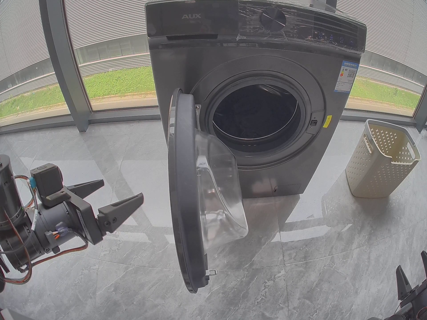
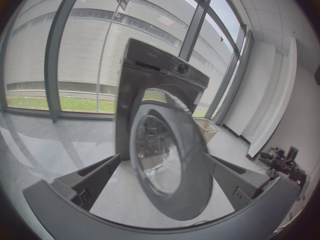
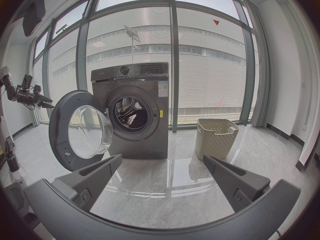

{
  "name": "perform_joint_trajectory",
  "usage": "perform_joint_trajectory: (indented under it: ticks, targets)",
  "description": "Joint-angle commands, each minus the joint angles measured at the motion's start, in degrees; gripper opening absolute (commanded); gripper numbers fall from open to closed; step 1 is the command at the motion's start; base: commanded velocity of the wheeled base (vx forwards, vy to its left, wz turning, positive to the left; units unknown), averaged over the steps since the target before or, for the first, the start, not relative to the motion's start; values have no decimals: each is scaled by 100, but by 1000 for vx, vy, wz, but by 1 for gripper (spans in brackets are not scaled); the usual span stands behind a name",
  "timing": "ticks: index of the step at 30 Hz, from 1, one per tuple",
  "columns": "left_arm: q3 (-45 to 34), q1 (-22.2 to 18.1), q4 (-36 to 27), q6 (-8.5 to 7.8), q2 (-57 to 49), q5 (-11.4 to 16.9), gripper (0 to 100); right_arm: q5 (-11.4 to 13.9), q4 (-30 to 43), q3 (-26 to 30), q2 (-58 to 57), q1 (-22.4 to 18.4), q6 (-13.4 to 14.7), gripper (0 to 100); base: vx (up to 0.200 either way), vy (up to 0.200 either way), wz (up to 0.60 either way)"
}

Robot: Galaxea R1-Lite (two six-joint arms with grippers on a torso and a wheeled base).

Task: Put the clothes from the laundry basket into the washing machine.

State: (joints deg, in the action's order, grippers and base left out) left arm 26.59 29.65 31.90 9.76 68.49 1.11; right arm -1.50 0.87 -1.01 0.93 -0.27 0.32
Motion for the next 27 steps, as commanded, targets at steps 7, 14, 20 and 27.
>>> perform_joint_trajectory:
  ticks: [7,14,20,27]
  targets:
    - [163,-100,475,-159,921,3,100,1,1,57,-93,0,-5,100,0,0,0]
    - [593,243,1011,-71,1677,-23,100,1,1,57,-93,0,-5,100,0,0,0]
    - [1164,586,1108,140,2186,-199,100,1,-7,57,-93,0,3,100,0,0,0]
    - [1850,876,1134,157,2828,-410,100,1,-7,57,-93,0,-5,100,0,0,0]
